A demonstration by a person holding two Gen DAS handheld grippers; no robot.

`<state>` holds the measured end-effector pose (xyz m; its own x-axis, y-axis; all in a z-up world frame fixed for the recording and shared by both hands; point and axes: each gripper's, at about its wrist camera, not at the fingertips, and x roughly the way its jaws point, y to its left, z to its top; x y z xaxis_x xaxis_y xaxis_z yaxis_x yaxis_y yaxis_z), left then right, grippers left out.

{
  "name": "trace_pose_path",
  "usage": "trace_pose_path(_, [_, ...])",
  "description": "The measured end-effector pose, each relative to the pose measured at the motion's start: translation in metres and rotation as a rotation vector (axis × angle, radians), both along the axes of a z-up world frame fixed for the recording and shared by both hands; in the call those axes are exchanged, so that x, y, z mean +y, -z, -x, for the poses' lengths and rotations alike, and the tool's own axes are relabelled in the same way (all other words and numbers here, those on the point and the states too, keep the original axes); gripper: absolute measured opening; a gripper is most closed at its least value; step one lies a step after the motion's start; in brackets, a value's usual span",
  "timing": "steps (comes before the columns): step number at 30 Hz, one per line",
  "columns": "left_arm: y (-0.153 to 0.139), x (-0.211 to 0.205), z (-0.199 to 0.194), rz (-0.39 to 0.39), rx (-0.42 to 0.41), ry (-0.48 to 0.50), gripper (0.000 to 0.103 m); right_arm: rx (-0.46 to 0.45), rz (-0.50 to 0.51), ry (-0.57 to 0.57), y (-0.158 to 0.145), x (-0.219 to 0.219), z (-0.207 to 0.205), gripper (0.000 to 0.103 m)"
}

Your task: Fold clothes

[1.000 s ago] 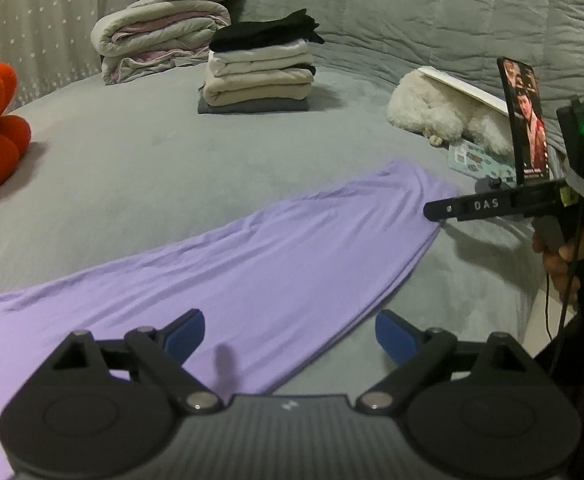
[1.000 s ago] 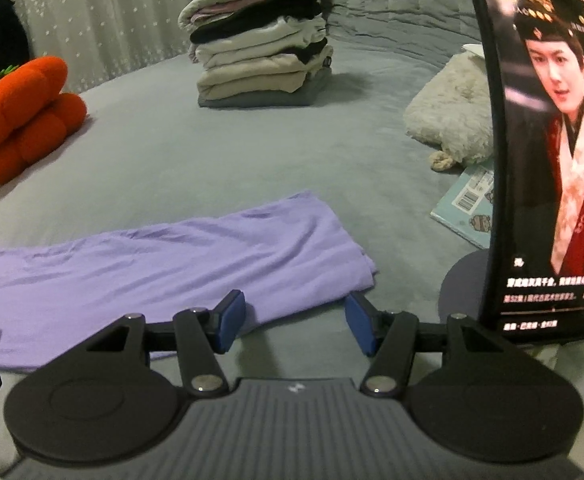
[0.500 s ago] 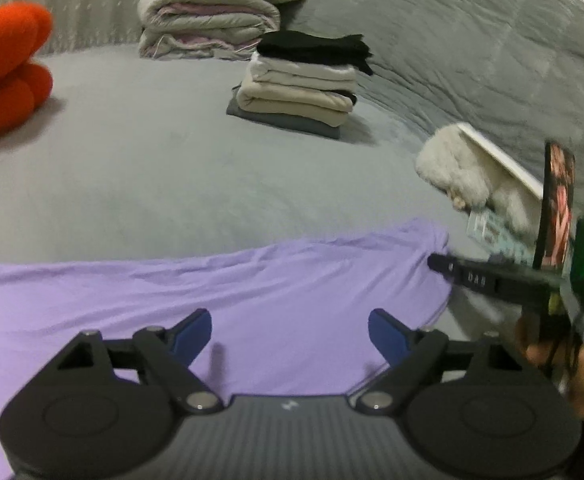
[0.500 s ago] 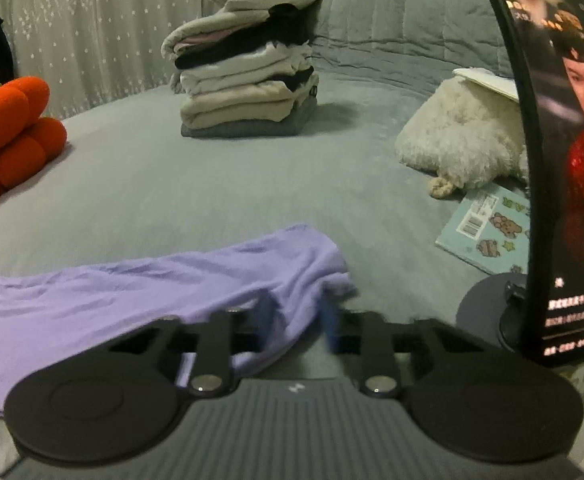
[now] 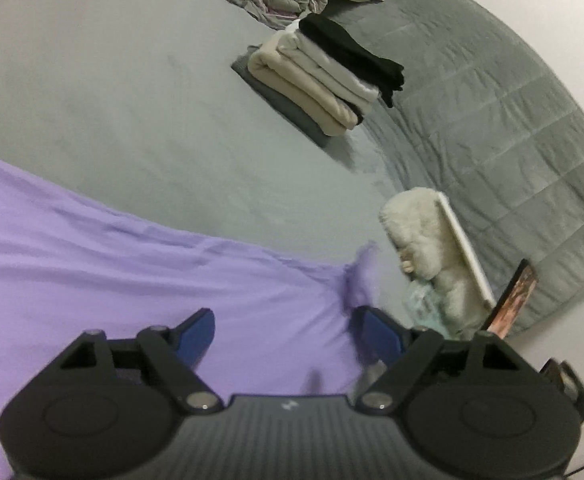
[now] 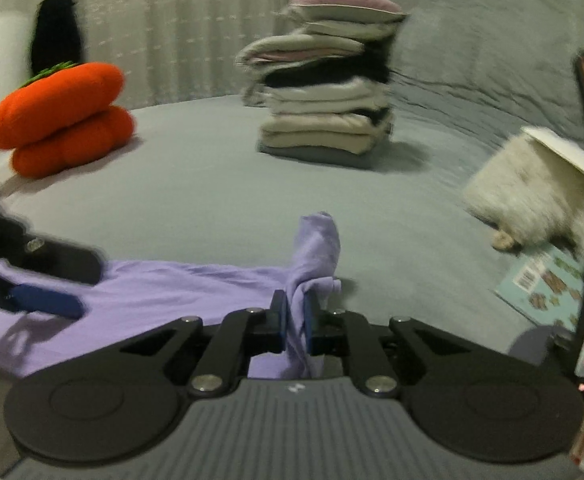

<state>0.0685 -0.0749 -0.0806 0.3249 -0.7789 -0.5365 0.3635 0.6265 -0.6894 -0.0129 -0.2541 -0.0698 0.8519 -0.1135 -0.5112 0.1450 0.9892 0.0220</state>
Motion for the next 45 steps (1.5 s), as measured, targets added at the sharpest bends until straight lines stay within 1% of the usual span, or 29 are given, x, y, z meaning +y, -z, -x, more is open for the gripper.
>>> trace_pose_path(4, [0.007,-0.003,-0.003,0.062,0.044,0.005,0.080,0.004,0.052,-0.097,-0.004,0.018,0.000,0.010])
trace_pose_path(8, [0.014,-0.002,-0.007,0.097,0.072,-0.013,0.079,0.014,0.107,-0.197,-0.005,0.038,0.001,0.010])
trace_pose_path(10, [0.015,-0.001,-0.007,0.107,0.078,-0.025,0.077,0.020,0.119,-0.242,-0.004,0.046,0.001,0.010])
trace_pose_path(12, [0.016,0.000,-0.006,0.110,0.080,-0.039,0.075,0.023,0.119,-0.266,-0.005,0.050,0.001,0.010])
trace_pose_path(15, [0.016,0.001,-0.006,0.106,0.102,-0.064,0.070,0.023,0.114,-0.283,-0.007,0.053,0.001,0.010])
trace_pose_path(17, [0.016,0.002,-0.006,0.107,0.136,-0.077,0.069,0.021,0.108,-0.282,-0.008,0.053,0.000,0.010])
trace_pose_path(18, [0.017,0.002,-0.006,0.120,0.164,-0.076,0.069,0.020,0.106,-0.280,-0.009,0.053,0.000,0.010])
trace_pose_path(22, [0.023,-0.001,-0.005,0.182,0.253,-0.090,0.055,0.015,0.100,-0.278,-0.011,0.053,-0.001,0.010])
trace_pose_path(25, [0.026,-0.005,-0.004,0.169,0.240,-0.131,0.047,0.013,0.113,-0.291,-0.012,0.057,0.000,0.010])
trace_pose_path(27, [0.029,-0.005,-0.004,0.163,0.237,-0.161,0.036,0.010,0.124,-0.307,-0.011,0.061,0.002,0.010])
trace_pose_path(29, [0.032,-0.003,-0.005,0.157,0.238,-0.185,0.021,0.007,0.140,-0.324,-0.010,0.064,0.005,0.010])
trace_pose_path(30, [0.033,-0.003,-0.005,0.143,0.232,-0.193,0.006,0.008,0.148,-0.331,-0.009,0.066,0.006,0.010])
trace_pose_path(31, [0.034,-0.002,-0.005,0.133,0.225,-0.198,0.004,0.009,0.156,-0.337,-0.008,0.068,0.007,0.010])
trace_pose_path(35, [0.034,0.001,-0.004,0.110,0.196,-0.206,0.004,0.029,0.172,-0.352,0.001,0.070,0.007,0.013])
trace_pose_path(38, [0.033,0.003,-0.005,0.106,0.193,-0.199,0.004,0.033,0.197,-0.358,0.004,0.073,0.008,0.023])
trace_pose_path(39, [0.034,0.003,-0.005,0.106,0.195,-0.198,0.004,0.031,0.200,-0.358,0.004,0.073,0.008,0.034])
trace_pose_path(40, [0.034,0.003,-0.005,0.106,0.197,-0.197,0.004,0.030,0.204,-0.358,0.004,0.073,0.008,0.042])
trace_pose_path(42, [0.034,0.004,-0.005,0.105,0.200,-0.196,0.004,0.027,0.208,-0.357,0.005,0.073,0.008,0.042])
trace_pose_path(44, [0.033,0.004,-0.005,0.100,0.197,-0.196,0.004,0.039,0.191,-0.354,0.006,0.072,0.005,0.042])
trace_pose_path(45, [0.033,0.004,-0.005,0.096,0.195,-0.195,0.004,0.045,0.183,-0.353,0.007,0.071,0.003,0.040])
